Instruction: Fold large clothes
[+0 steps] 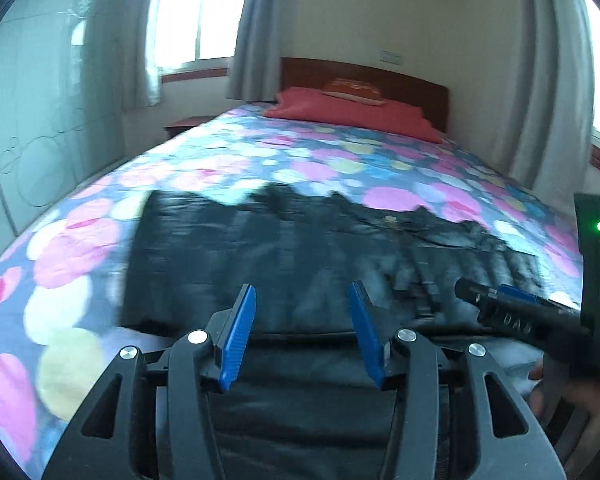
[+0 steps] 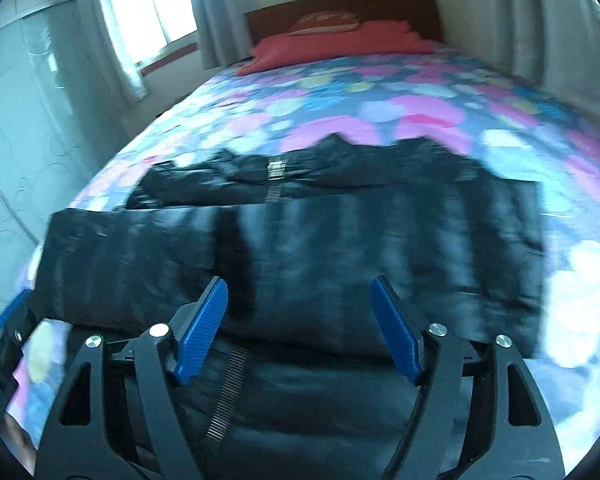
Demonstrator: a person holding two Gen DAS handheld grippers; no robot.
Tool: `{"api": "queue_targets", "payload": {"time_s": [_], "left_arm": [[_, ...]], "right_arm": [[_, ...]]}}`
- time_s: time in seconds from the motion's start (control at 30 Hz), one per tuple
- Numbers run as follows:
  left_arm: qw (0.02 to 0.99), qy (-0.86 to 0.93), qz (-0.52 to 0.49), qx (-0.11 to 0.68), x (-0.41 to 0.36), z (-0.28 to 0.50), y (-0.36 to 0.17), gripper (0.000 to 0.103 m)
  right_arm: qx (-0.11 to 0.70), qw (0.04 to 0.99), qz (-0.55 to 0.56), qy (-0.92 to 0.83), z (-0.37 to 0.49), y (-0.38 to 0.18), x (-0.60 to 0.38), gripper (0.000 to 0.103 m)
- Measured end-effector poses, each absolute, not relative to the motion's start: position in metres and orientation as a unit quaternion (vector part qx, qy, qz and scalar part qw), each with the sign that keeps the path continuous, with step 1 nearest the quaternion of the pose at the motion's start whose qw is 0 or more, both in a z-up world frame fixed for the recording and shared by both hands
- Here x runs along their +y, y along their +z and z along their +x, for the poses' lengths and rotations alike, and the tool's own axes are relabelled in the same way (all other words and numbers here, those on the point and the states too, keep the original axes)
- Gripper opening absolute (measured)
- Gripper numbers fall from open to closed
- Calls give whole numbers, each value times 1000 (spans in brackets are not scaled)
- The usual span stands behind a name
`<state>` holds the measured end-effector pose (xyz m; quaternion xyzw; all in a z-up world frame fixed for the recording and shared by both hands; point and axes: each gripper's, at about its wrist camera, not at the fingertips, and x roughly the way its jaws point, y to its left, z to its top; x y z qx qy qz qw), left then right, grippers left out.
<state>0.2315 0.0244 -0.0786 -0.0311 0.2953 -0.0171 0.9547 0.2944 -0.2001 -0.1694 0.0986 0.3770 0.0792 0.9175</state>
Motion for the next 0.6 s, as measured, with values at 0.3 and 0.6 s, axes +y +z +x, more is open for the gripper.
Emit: {"api": "queue_targets", "payload": {"time_s": [0.3,0.6], "left_arm": [[953,36,-33,299,76,240,-87,49],[951,29,-49,304,79,263,-88,49]], "right_arm": [[416,901,53,115,329,-185,-144,19],[369,928,46,20,304,-155,-236,16]]}}
